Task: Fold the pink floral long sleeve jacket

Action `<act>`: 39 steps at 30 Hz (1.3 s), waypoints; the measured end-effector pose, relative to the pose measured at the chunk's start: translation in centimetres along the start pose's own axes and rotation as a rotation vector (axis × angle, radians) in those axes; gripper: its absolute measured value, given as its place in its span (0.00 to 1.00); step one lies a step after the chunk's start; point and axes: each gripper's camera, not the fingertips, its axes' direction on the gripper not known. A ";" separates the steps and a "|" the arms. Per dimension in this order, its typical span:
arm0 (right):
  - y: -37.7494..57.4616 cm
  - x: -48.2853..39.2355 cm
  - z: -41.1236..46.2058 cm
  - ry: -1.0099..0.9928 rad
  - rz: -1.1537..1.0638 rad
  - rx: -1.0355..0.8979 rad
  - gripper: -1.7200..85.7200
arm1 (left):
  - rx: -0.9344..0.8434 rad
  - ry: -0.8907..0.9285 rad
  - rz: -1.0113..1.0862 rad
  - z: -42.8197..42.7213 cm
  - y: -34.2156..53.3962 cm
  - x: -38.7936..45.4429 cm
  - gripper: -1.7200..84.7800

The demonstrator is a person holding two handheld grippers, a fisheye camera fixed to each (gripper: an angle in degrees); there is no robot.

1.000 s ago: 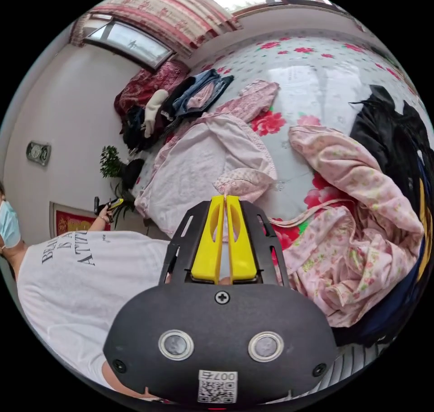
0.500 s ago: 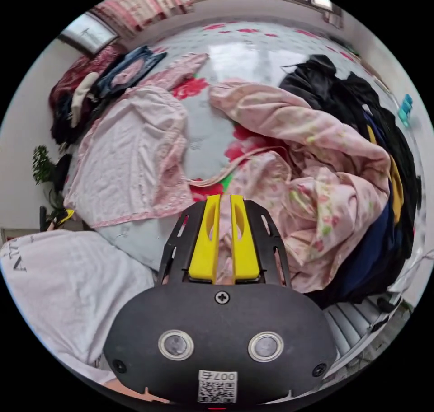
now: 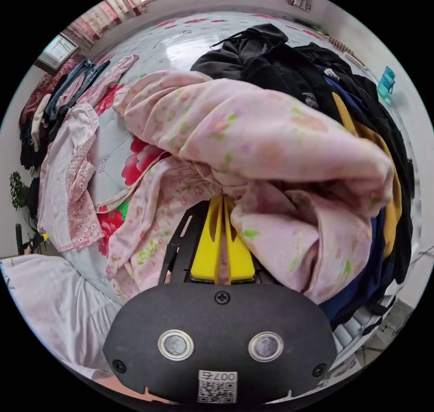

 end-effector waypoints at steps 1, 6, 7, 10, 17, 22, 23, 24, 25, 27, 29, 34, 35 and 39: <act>-0.9 1.5 0.0 0.017 -0.010 0.000 0.01 | -0.011 -0.004 0.007 1.0 -0.5 0.7 0.08; -4.2 9.2 -0.1 0.195 0.057 -0.020 0.02 | -0.044 -0.013 0.042 4.6 -2.1 3.1 0.08; -5.2 11.7 -0.1 0.229 0.083 -0.039 0.03 | -0.050 -0.021 0.051 5.4 -2.4 3.7 0.08; -7.0 17.9 -0.8 0.286 0.233 -0.042 0.04 | -0.061 -0.046 0.101 7.3 -2.9 5.0 0.08; -5.9 16.5 -1.8 0.269 0.112 -0.047 0.04 | -0.153 -0.138 0.267 12.0 -1.9 6.9 0.09; 2.2 7.7 -8.0 0.163 -0.097 0.270 0.07 | -0.175 -0.141 0.314 14.6 -0.6 5.3 0.09; 4.1 5.5 -9.2 0.056 -0.155 0.356 0.08 | -0.173 -0.134 0.315 14.8 -0.5 5.0 0.09; 4.8 4.5 -9.6 -0.016 -0.186 0.386 0.09 | -0.169 -0.113 0.318 15.1 -0.4 4.4 0.09; 5.8 2.6 -9.9 -0.168 -0.232 0.414 0.10 | -0.162 -0.092 0.318 15.2 -0.4 3.8 0.09; 6.2 -0.2 -9.3 -0.369 -0.275 0.394 0.12 | -0.137 -0.069 0.319 15.1 -0.3 3.1 0.09; 6.2 -4.3 -7.8 -0.508 -0.347 0.310 0.13 | -0.104 -0.054 0.331 14.6 -0.2 2.4 0.09; 7.4 -10.5 -6.1 -0.339 -0.427 0.294 0.13 | -0.039 -0.024 0.363 13.2 -0.1 0.0 0.09; 7.2 -11.2 -5.1 -0.259 -0.411 0.270 0.13 | -0.033 -0.019 0.365 13.1 -0.1 -0.3 0.09; 5.9 -10.4 -2.1 -0.019 -0.276 0.206 0.12 | -0.016 0.030 0.375 12.3 -0.6 -2.7 0.09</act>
